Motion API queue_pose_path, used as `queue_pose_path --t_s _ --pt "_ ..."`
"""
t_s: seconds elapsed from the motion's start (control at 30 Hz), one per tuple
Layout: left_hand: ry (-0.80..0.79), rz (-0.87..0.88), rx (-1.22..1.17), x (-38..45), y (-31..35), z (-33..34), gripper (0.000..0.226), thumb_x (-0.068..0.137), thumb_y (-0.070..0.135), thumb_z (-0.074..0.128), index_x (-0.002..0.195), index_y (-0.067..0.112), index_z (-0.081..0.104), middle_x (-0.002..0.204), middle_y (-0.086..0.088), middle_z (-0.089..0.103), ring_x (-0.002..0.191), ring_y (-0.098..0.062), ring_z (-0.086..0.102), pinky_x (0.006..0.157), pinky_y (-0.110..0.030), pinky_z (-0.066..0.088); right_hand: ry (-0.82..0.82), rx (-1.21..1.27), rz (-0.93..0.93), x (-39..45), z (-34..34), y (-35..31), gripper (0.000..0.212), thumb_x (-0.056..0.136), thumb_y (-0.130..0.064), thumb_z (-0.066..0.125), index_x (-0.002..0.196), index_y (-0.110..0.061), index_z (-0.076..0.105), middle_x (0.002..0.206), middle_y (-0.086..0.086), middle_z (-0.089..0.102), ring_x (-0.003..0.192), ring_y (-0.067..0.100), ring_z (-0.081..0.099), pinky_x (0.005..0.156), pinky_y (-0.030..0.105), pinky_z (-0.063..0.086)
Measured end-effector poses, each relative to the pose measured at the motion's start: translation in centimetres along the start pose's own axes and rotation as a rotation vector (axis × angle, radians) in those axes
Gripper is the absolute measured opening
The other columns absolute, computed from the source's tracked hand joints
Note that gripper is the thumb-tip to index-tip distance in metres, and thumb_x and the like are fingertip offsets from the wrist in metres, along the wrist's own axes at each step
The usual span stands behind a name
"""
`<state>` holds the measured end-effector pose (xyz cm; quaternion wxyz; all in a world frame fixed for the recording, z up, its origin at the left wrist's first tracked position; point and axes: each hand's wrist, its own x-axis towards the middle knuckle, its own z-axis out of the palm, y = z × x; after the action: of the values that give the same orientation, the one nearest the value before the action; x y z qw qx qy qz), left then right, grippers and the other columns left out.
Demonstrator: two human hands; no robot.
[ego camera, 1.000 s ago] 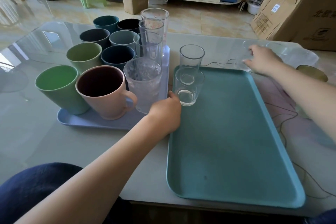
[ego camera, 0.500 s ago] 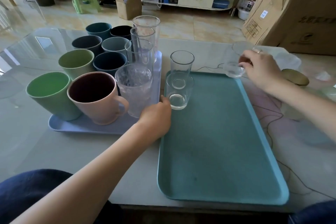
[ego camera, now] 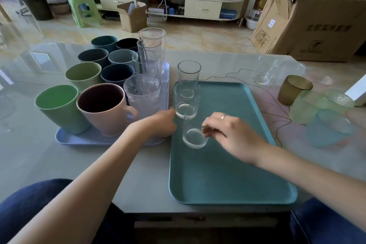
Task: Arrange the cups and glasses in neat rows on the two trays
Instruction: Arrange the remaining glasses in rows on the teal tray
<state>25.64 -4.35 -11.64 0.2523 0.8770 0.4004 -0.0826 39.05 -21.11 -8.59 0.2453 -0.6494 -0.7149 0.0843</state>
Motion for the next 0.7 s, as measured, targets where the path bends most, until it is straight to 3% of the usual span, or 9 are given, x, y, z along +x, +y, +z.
queue_pose_path --t_s 0.17,0.33,0.4,0.43,0.5,0.57,0.6,0.67,0.7 --pt "-0.021 0.025 -0.027 1.1 -0.9 0.4 0.057 0.09 0.03 0.051 0.139 0.012 0.032 0.138 -0.012 0.048 0.121 -0.028 0.051 0.092 -0.03 0.04 -0.058 -0.042 -0.06 0.7 1.4 -0.6 0.016 0.086 0.0 0.052 0.093 -0.012 0.06 0.091 0.005 0.059 0.083 0.027 0.061 0.072 0.045 0.052" --pt "-0.005 0.067 -0.007 1.2 -0.7 0.4 0.051 0.091 0.034 0.05 0.133 0.008 0.039 0.136 -0.012 0.05 0.12 -0.028 0.052 0.096 -0.033 0.042 -0.057 -0.067 -0.031 0.5 1.5 -0.9 0.012 0.09 -0.015 0.052 0.1 -0.014 0.059 0.097 0.004 0.057 0.082 0.025 0.058 0.07 0.045 0.052" --pt "0.001 0.079 -0.009 1.1 -0.7 0.5 0.049 0.091 0.033 0.05 0.132 0.009 0.04 0.136 -0.01 0.05 0.122 -0.028 0.051 0.097 -0.033 0.041 -0.103 -0.036 0.019 0.7 0.5 -1.2 0.023 0.092 -0.033 0.054 0.113 -0.026 0.056 0.114 -0.01 0.054 0.083 0.005 0.059 0.072 0.036 0.052" --pt "0.003 0.078 -0.013 1.1 -0.8 0.5 0.048 0.091 0.033 0.051 0.132 0.011 0.04 0.137 -0.01 0.049 0.122 -0.028 0.05 0.098 -0.034 0.041 -0.102 -0.034 0.041 1.0 -0.5 -1.2 0.03 0.09 -0.039 0.055 0.12 -0.032 0.053 0.119 -0.018 0.05 0.082 -0.008 0.056 0.07 0.024 0.049" --pt "0.007 0.063 -0.028 1.2 -1.0 0.6 0.05 0.09 0.032 0.051 0.134 0.013 0.038 0.137 -0.011 0.049 0.122 -0.029 0.05 0.098 -0.035 0.042 0.039 -0.037 0.066 2.2 -2.8 -0.5 0.037 0.089 -0.041 0.058 0.124 -0.031 0.052 0.119 -0.019 0.048 0.073 -0.027 0.046 0.061 0.006 0.033" --pt "0.002 0.042 -0.041 1.3 -1.0 0.7 0.052 0.09 0.03 0.05 0.137 0.014 0.034 0.138 -0.012 0.048 0.122 -0.03 0.049 0.097 -0.035 0.041 0.245 -0.083 0.124 4.1 -5.4 2.1 0.034 0.091 -0.036 0.056 0.122 -0.021 0.054 0.12 -0.006 0.054 0.069 -0.02 0.05 0.063 0.007 0.036" --pt "0.001 0.036 -0.046 1.3 -1.0 0.7 0.053 0.09 0.029 0.05 0.138 0.014 0.033 0.138 -0.012 0.048 0.122 -0.031 0.049 0.097 -0.035 0.041 0.3 -0.144 0.199 5.2 -6.6 4.0 0.035 0.091 -0.035 0.054 0.122 -0.019 0.052 0.124 0.0 0.054 0.077 -0.011 0.054 0.068 0.019 0.043" --pt "0.006 0.032 -0.055 1.3 -1.0 0.9 0.055 0.089 0.03 0.05 0.139 0.015 0.03 0.138 -0.011 0.048 0.121 -0.031 0.05 0.094 -0.034 0.042 0.282 -0.293 0.412 7.1 -8.3 8.3 0.04 0.092 -0.034 0.052 0.127 -0.017 0.045 0.133 0.009 0.047 0.099 0.023 0.059 0.076 0.035 0.046" --pt "0.01 0.028 -0.059 1.3 -1.0 1.0 0.057 0.089 0.031 0.049 0.14 0.017 0.028 0.138 -0.01 0.048 0.12 -0.031 0.05 0.092 -0.033 0.042 0.248 -0.348 0.511 7.8 -8.8 10.6 0.043 0.092 -0.034 0.051 0.129 -0.015 0.042 0.136 0.012 0.043 0.104 0.031 0.057 0.076 0.037 0.044"
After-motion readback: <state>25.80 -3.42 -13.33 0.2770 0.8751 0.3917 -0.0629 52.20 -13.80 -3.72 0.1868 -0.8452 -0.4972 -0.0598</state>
